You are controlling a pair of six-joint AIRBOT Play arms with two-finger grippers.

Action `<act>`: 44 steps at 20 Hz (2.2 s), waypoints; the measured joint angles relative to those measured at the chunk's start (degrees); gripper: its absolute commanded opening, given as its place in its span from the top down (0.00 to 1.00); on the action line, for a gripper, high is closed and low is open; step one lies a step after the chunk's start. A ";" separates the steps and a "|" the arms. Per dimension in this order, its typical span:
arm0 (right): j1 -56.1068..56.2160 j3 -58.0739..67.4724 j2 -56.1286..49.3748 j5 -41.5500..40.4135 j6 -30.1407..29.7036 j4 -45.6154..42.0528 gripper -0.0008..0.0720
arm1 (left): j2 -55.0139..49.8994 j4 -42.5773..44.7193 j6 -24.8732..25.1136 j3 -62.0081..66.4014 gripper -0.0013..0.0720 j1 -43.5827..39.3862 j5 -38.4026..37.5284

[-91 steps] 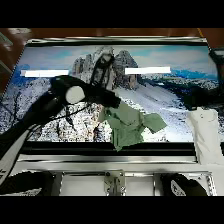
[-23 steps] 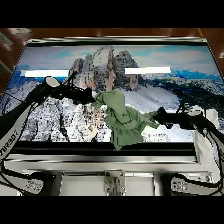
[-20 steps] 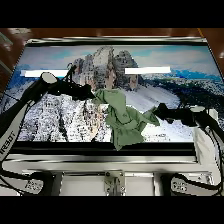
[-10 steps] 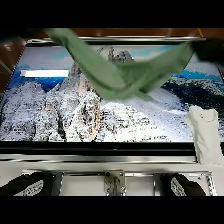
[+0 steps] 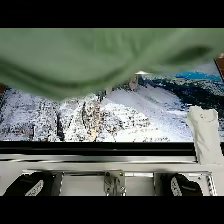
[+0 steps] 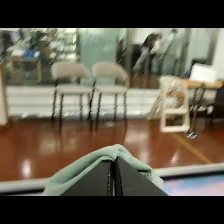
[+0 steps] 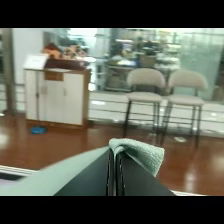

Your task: Fold the shirts.

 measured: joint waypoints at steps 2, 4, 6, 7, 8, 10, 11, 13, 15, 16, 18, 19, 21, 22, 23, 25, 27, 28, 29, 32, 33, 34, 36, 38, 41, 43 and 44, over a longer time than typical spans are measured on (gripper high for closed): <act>0.00 0.26 0.55 4.87 3.10 -5.22 0.92 | 0.90 4.11 -1.73 -0.35 0.92 -0.02 -5.49; 0.00 0.37 0.09 7.89 5.42 -8.07 0.92 | 1.29 7.65 -2.62 -1.99 0.92 0.00 -9.14; 0.00 0.39 -1.75 9.70 7.37 -9.64 0.92 | 1.27 10.88 -3.17 -5.03 0.92 0.00 -11.45; 0.00 0.39 -3.30 10.21 8.26 -10.23 0.92 | 1.18 12.11 -3.32 -7.02 0.92 0.00 -12.02; 0.00 0.39 -5.25 10.60 9.22 -10.58 0.92 | 1.01 13.14 -3.41 -9.46 0.92 0.00 -12.46; 0.02 0.39 -10.19 10.97 10.58 -10.38 0.92 | 0.22 14.40 -3.63 -15.23 0.92 0.00 -13.16; 0.02 0.39 -13.25 10.93 11.08 -9.84 0.92 | -0.44 14.71 -3.74 -18.45 0.92 0.00 -13.42; 0.07 0.42 -20.35 9.33 11.74 -7.43 0.92 | -2.10 14.51 -3.89 -25.97 0.92 0.00 -13.77; 0.07 0.39 -28.44 7.04 12.41 -3.98 0.92 | -4.48 12.28 -4.33 -33.35 0.92 0.00 -13.81; 0.07 0.39 -32.52 6.29 13.00 -1.70 0.92 | -5.77 10.34 -4.52 -36.74 0.92 0.00 -13.92; 0.68 0.42 -41.11 5.92 13.79 3.19 0.92 | -9.05 5.40 -4.68 -43.23 0.92 -0.02 -13.97; 1.44 0.39 -44.96 6.97 14.05 4.46 0.92 | -10.91 2.49 -4.66 -46.21 0.92 -0.04 -13.97; 3.82 0.39 -52.50 10.23 14.34 6.05 0.91 | -14.67 -2.01 -4.46 -50.47 0.92 -0.33 -14.10; 5.09 0.39 -55.49 11.80 14.40 6.32 0.91 | -16.28 -3.69 -4.35 -51.76 0.92 -0.50 -14.01; 6.32 0.39 -57.90 13.05 14.60 6.51 0.73 | -17.77 -5.33 -3.98 -52.78 0.92 -0.61 -13.90; 8.28 0.46 -61.02 14.38 14.69 7.10 0.03 | -19.61 -7.48 -3.32 -53.86 0.92 -0.74 -13.29; 8.61 0.61 -61.70 15.52 14.64 6.91 0.03 | -20.46 -8.87 -2.54 -54.03 0.92 -0.85 -12.87; 8.15 0.68 -61.20 16.50 14.60 6.29 0.03 | -20.59 -9.33 -2.19 -53.83 0.92 -0.87 -12.83; 7.26 0.68 -60.15 18.93 14.56 4.87 0.04 | -20.65 -9.60 -1.86 -53.42 0.92 -0.87 -12.68; 3.54 0.00 -56.06 28.74 14.53 -1.77 0.18 | -20.35 -10.25 -0.07 -51.43 0.92 -0.87 -12.50; 2.43 -1.55 -54.05 32.46 14.51 -3.28 0.18 | -20.13 -10.29 0.87 -50.66 0.92 -0.87 -12.50; 1.70 -4.11 -51.82 34.56 14.51 -3.91 0.18 | -19.87 -10.45 1.75 -49.90 0.92 -0.87 -12.46; 1.07 -12.85 -46.29 35.74 14.99 -4.20 0.03 | -19.17 -10.51 3.08 -48.43 0.92 -0.87 -12.44; 1.90 -24.79 -41.16 33.53 15.76 -1.36 0.03 | -18.34 -10.60 3.87 -47.54 0.92 -0.87 -12.44; 5.31 -41.42 -36.85 28.74 15.82 5.35 0.03 | -17.16 -10.62 4.74 -46.90 0.92 -0.87 -12.39; 9.20 -48.26 -35.58 24.81 15.93 8.92 0.03 | -16.61 -10.64 5.14 -46.66 0.92 -0.87 -12.37; 11.52 -50.38 -35.23 22.56 16.72 10.12 0.03 | -16.39 -10.67 5.33 -46.60 0.92 -0.87 -12.31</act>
